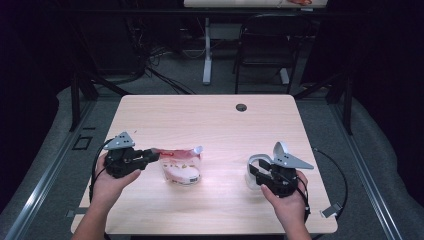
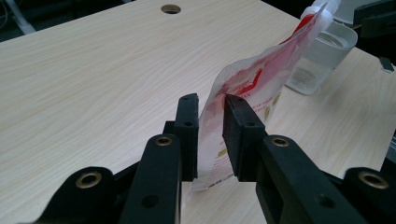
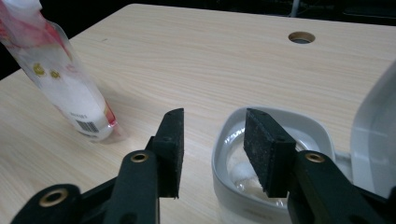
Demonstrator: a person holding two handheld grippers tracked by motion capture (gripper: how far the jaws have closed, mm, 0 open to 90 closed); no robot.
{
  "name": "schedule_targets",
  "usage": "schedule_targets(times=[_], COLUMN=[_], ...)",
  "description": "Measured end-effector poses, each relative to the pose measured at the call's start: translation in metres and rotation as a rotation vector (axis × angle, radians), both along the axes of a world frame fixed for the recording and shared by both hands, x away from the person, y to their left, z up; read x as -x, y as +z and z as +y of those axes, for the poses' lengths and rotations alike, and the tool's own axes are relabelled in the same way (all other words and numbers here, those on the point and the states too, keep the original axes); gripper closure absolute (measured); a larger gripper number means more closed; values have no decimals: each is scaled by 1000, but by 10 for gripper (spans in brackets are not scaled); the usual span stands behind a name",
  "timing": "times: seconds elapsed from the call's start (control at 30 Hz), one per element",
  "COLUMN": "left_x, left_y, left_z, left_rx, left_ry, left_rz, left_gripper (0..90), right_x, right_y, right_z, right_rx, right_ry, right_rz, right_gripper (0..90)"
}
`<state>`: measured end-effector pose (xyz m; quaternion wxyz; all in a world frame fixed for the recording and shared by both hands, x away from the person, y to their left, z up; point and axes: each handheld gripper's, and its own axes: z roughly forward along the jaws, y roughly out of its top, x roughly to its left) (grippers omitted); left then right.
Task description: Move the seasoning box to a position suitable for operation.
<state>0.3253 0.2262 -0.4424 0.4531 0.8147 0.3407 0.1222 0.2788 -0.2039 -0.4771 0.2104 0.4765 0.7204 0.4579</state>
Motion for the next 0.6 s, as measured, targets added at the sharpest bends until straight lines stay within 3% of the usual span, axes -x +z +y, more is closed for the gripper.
schedule_targets(times=[0.2, 0.6], left_x=[0, 0], left_y=[0, 0], left_z=[0, 0], left_rx=[-2, -2], left_ry=[-1, 0], left_rz=[-1, -1], left_gripper=[775, 768], right_x=[-10, -30], right_y=[3, -12], right_z=[5, 11], right_rx=[21, 58], right_ry=[4, -23], right_rz=[-3, 62], right_gripper=[636, 700])
